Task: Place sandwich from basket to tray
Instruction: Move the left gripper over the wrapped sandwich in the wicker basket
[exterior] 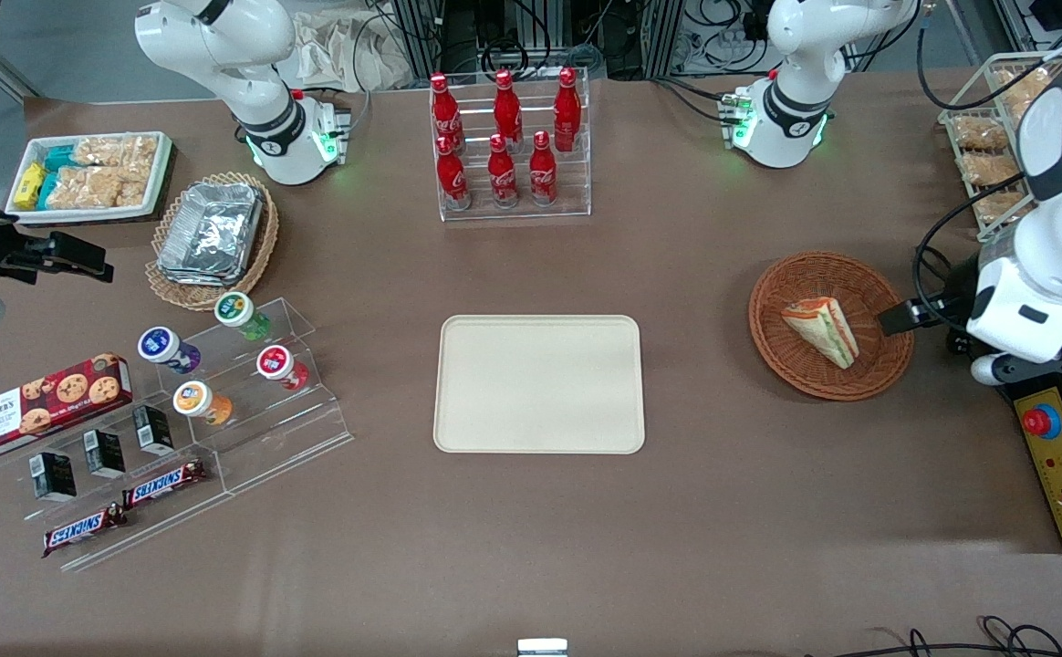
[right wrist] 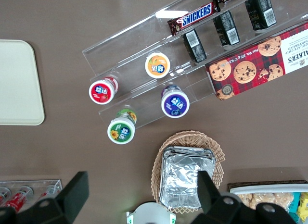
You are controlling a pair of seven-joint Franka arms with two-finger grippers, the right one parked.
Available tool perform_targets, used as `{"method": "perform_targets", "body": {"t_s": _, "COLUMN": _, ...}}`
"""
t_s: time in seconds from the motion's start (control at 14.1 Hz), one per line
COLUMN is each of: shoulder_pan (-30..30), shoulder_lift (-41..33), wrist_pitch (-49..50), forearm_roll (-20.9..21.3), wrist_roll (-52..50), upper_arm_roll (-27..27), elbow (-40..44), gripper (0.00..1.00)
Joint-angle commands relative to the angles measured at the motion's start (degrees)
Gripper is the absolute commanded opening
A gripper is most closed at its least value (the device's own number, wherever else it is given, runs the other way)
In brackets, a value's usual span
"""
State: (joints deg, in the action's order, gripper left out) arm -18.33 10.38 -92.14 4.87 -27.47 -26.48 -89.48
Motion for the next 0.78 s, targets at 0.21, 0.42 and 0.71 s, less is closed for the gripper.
{"method": "perform_targets", "body": {"t_s": 0.21, "shoulder_pan": -2.8, "shoulder_lift": -12.7, "wrist_pitch": -15.5, "forearm_roll": -4.3, "wrist_roll": -18.4, "upper_arm_roll": -0.4, "elbow": -25.8, "gripper": 0.99}}
{"method": "perform_targets", "body": {"t_s": 0.42, "shoulder_pan": -2.8, "shoulder_lift": -13.9, "wrist_pitch": -23.4, "forearm_roll": -5.7, "wrist_roll": -26.7, "upper_arm_roll": -0.3, "elbow": -35.2, "gripper": 0.99}}
{"method": "perform_targets", "body": {"t_s": 0.71, "shoulder_pan": -2.8, "shoulder_lift": -13.8, "wrist_pitch": -31.3, "forearm_roll": -5.3, "wrist_roll": -32.0, "upper_arm_roll": 0.5, "elbow": -42.8, "gripper": 1.0}}
